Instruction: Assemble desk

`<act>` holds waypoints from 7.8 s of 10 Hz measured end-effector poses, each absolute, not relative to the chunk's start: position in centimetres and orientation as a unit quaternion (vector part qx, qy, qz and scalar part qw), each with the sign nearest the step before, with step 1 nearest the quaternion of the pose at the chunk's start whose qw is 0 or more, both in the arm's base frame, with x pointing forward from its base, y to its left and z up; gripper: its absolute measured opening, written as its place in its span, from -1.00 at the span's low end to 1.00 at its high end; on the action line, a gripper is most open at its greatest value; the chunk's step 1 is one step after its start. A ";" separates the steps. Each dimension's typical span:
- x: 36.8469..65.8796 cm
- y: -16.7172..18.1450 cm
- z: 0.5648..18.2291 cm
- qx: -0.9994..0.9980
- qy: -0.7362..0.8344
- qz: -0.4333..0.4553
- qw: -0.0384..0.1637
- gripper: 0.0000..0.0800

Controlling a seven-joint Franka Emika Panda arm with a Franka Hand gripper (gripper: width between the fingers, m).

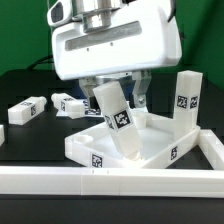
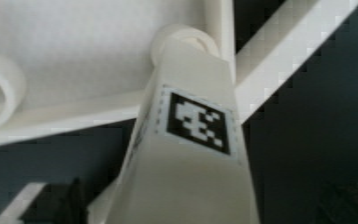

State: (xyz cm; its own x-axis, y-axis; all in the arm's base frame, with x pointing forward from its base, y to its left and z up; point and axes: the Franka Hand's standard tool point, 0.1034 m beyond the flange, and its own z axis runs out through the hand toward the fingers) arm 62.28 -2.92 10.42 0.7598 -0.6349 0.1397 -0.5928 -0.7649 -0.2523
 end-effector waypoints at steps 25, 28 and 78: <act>61.6 -2.1 9.6 -0.975 0.183 -0.110 0.067 -0.28; 61.7 -0.9 9.6 -0.935 0.333 -0.092 0.086 -0.27; 61.6 2.2 10.1 -0.964 0.262 0.003 0.043 -0.27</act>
Offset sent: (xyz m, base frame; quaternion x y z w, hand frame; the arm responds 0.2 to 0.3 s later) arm 0.0000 0.0000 0.0000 0.0000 0.0000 -0.1938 0.9810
